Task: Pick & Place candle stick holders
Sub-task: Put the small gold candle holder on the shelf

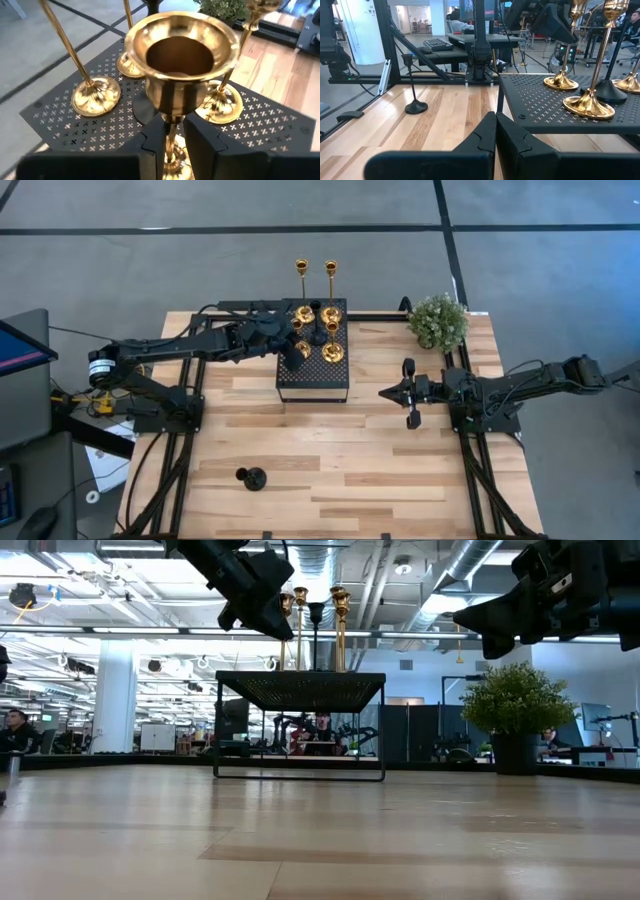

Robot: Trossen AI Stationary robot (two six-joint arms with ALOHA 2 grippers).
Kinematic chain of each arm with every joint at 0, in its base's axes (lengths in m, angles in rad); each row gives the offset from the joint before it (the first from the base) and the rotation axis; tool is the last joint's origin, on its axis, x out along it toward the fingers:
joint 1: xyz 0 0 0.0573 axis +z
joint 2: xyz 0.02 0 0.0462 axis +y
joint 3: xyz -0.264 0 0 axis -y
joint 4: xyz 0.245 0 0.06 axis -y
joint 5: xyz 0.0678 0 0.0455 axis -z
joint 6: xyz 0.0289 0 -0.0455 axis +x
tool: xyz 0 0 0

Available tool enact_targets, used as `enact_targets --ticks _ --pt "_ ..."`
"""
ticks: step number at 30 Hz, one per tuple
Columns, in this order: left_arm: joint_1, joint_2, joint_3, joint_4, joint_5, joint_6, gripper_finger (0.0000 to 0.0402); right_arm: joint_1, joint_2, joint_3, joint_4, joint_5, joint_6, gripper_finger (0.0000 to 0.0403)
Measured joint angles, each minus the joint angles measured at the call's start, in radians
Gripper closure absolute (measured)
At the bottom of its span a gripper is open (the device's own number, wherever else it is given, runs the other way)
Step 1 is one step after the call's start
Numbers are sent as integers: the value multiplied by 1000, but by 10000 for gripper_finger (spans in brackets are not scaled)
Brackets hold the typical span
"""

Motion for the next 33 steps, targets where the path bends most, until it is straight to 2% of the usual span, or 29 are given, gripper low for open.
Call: enact_targets --ticks 8,26,33 --pt "0 0 0 0 -38 42 336 0 0 0 -1 0 0 403" --pt "0 0 0 22 -29 39 338 0 0 0 -14 0 0 403" --pt "0 0 0 22 -11 50 295 0 0 0 -17 0 0 403"
